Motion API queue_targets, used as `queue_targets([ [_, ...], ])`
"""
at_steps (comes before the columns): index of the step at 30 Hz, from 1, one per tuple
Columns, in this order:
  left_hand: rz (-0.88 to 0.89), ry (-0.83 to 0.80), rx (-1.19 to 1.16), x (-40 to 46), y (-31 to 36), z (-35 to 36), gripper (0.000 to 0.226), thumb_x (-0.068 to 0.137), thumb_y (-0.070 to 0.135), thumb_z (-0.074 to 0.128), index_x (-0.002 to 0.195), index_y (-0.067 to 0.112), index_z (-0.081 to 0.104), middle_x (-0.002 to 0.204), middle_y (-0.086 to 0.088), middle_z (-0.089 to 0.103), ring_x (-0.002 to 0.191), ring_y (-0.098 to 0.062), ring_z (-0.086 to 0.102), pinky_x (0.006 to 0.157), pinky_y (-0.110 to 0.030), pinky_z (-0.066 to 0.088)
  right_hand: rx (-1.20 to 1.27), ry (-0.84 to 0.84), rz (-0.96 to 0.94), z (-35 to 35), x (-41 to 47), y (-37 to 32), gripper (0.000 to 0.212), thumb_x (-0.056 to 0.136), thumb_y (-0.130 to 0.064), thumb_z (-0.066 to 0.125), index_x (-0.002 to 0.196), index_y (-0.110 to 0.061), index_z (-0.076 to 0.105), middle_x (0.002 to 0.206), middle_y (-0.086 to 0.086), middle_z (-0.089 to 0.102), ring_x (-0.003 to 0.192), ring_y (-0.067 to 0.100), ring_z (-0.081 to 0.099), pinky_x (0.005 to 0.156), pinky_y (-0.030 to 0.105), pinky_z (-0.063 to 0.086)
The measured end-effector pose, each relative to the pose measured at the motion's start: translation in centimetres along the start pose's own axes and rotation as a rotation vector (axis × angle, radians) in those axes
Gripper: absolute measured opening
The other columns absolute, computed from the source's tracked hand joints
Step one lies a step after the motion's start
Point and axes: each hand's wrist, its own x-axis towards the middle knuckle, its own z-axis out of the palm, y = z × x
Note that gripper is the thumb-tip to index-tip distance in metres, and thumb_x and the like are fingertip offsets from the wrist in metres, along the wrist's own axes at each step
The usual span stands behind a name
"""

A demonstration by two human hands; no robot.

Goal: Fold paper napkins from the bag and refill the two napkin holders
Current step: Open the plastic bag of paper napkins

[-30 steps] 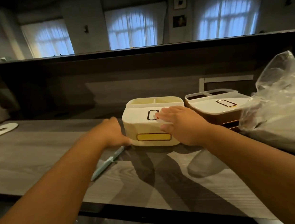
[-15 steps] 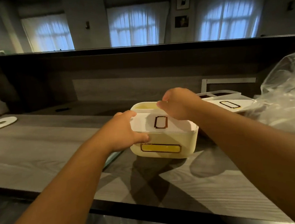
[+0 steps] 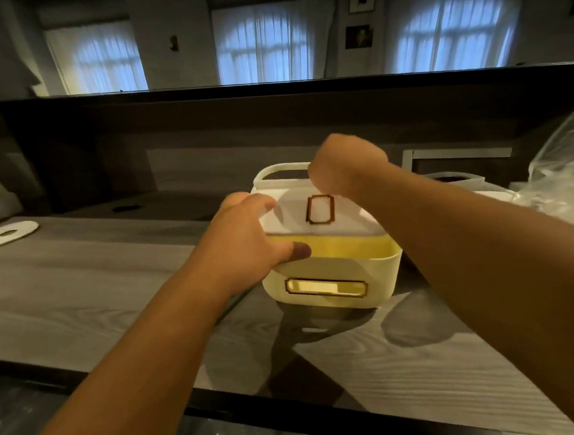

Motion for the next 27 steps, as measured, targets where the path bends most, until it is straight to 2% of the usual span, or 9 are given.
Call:
queue_targets([
  [5, 0.013, 0.192, 0.050, 0.4, -2.0, -2.7, 0.063, 0.082, 0.041, 0.078, 0.138, 0.022, 0.058, 0.139, 0.003, 0.052, 0.116, -0.010, 0.048, 0.095, -0.024, 0.036, 0.065, -0.059, -0.108, -0.3, 1.3, -2.7, 0.023, 0.098, -0.020, 0.051, 0.076, -0.016, 0.055, 0.077, 0.004, 0.055, 0.075, 0.020, 0.054, 0.070, 0.034, 0.044],
  [8, -0.106, 0.218, 0.103, 0.9, -4.9, -4.1, 0.062, 0.082, 0.051, 0.073, 0.135, 0.023, 0.062, 0.134, 0.000, 0.060, 0.104, -0.008, 0.050, 0.086, -0.023, 0.039, 0.169, -0.044, -0.204, 0.8, 1.6, -3.9, 0.030, 0.100, -0.026, 0.046, 0.073, -0.015, 0.052, 0.075, 0.003, 0.052, 0.079, 0.023, 0.052, 0.072, 0.033, 0.041],
  [12, -0.374, 0.254, 0.081, 0.7, -9.7, -4.8, 0.063, 0.082, 0.054, 0.072, 0.134, 0.020, 0.063, 0.120, -0.007, 0.066, 0.091, -0.016, 0.053, 0.070, -0.028, 0.040, 0.082, -0.046, -0.317, 1.8, 0.7, -4.1, 0.023, 0.102, -0.016, 0.041, 0.105, -0.005, 0.061, 0.080, 0.006, 0.052, 0.071, 0.019, 0.051, 0.069, 0.033, 0.043],
  [16, -0.551, 0.155, 0.172, 0.6, -13.4, -3.6, 0.062, 0.086, 0.052, 0.071, 0.136, 0.016, 0.061, 0.109, -0.012, 0.063, 0.075, -0.016, 0.050, 0.066, -0.029, 0.040, 0.050, -0.044, -0.345, 3.0, -0.7, -2.0, 0.023, 0.102, -0.009, 0.042, 0.104, -0.005, 0.064, 0.075, 0.003, 0.050, 0.066, 0.013, 0.048, 0.061, 0.026, 0.041],
  [19, -0.592, 0.064, 0.190, 0.3, -14.7, -2.8, 0.059, 0.086, 0.046, 0.075, 0.132, 0.010, 0.063, 0.111, -0.011, 0.065, 0.077, -0.015, 0.051, 0.068, -0.026, 0.038, 0.067, -0.087, -0.293, 3.6, -2.3, 0.2, 0.024, 0.102, -0.019, 0.044, 0.102, -0.013, 0.068, 0.083, 0.006, 0.062, 0.074, 0.016, 0.058, 0.065, 0.029, 0.048],
  [21, -0.597, -0.028, 0.228, 0.0, -14.7, -2.6, 0.040, 0.086, 0.037, 0.076, 0.114, 0.010, 0.067, 0.104, -0.008, 0.064, 0.077, -0.014, 0.052, 0.062, -0.025, 0.039, 0.151, -0.148, -0.233, 3.4, -4.1, 1.8, 0.025, 0.103, -0.027, 0.045, 0.102, -0.017, 0.068, 0.086, 0.007, 0.066, 0.076, 0.018, 0.060, 0.065, 0.029, 0.048],
  [23, -0.597, -0.089, 0.221, -0.2, -13.7, -2.7, 0.031, 0.089, 0.029, 0.073, 0.110, 0.009, 0.064, 0.105, -0.006, 0.063, 0.076, -0.013, 0.051, 0.057, -0.023, 0.037, 0.171, -0.266, -0.249, 2.9, -6.3, 3.4, 0.029, 0.103, -0.039, 0.046, 0.101, -0.022, 0.069, 0.088, 0.004, 0.069, 0.079, 0.016, 0.062, 0.068, 0.028, 0.047],
  [25, -0.571, -0.081, 0.197, -0.2, -12.1, -3.3, 0.033, 0.093, 0.027, 0.069, 0.122, 0.014, 0.059, 0.120, -0.008, 0.062, 0.085, -0.017, 0.053, 0.064, -0.025, 0.040, 0.155, -0.396, -0.273, 2.5, -8.5, 4.2, 0.037, 0.102, -0.052, 0.044, 0.097, -0.026, 0.070, 0.085, -0.001, 0.067, 0.081, 0.014, 0.062, 0.070, 0.027, 0.047],
  [27, -0.464, 0.022, 0.197, -0.1, -9.6, -3.4, 0.048, 0.093, 0.029, 0.068, 0.137, 0.017, 0.055, 0.138, -0.011, 0.057, 0.111, -0.027, 0.057, 0.087, -0.037, 0.049, 0.140, -0.439, -0.274, 2.2, -10.0, 4.9, 0.045, 0.101, -0.057, 0.041, 0.089, -0.024, 0.069, 0.078, 0.000, 0.064, 0.075, 0.014, 0.058, 0.068, 0.026, 0.044],
])
